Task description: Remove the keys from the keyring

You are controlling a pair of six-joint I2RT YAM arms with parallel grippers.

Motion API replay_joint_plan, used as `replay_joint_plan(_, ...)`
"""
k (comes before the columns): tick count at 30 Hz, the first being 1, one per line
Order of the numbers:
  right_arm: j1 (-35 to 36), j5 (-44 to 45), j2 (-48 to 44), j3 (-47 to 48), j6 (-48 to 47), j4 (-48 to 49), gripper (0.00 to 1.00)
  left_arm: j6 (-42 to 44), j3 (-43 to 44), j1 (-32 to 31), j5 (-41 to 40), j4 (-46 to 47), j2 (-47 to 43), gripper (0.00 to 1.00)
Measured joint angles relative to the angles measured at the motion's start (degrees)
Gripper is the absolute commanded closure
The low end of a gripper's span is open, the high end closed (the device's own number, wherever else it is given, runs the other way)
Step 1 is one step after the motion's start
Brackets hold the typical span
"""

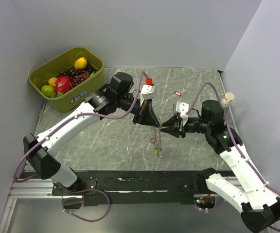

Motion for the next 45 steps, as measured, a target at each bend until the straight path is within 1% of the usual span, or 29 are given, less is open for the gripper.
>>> replay_joint_plan(1, 0.0, 0.3, 0.0, 0.0, 0.3, 0.3, 0.81, 0.0, 0.0, 0.0, 0.0, 0.0, 0.2, 0.99)
replay_joint_plan(3, 0.0, 0.7, -0.1, 0.0, 0.6, 0.8, 0.89, 0.0, 0.0, 0.0, 0.0, 0.0, 0.4, 0.99)
replay_joint_plan(4, 0.0, 0.9, -0.3, 0.0, 0.8, 0.9, 0.95, 0.0, 0.0, 0.0, 0.0, 0.0, 0.5, 0.99)
replay_joint_plan(6, 0.0, 1.5, -0.7, 0.0, 0.8, 1.0, 1.00, 0.0, 0.0, 0.0, 0.0, 0.0, 0.5, 0.99)
replay_joint_plan(20, 0.1, 6.1, -2.9, 0.2, -1.5, -0.2, 1.00, 0.0, 0.0, 0.1, -0.9, 0.3, 0.5, 0.99)
replay_joint_plan(30, 0.6, 9.4, -1.8, 8.4, -3.4, -6.4, 1.00, -1.0, 0.0, 0.1, -2.3, 2.1, 0.5, 0.99)
replay_joint_plan(38, 3.0, 12.5, 0.2, 9.5, -4.4, -7.6, 1.00, -1.5, 0.0, 0.3, -2.7, 2.1, 0.5, 0.99)
replay_joint_plan(45, 3.7, 14.1, 0.5, 11.4, -5.1, -9.5, 1.00, -1.5, 0.0, 0.4, -3.0, 2.0, 0.5, 0.99)
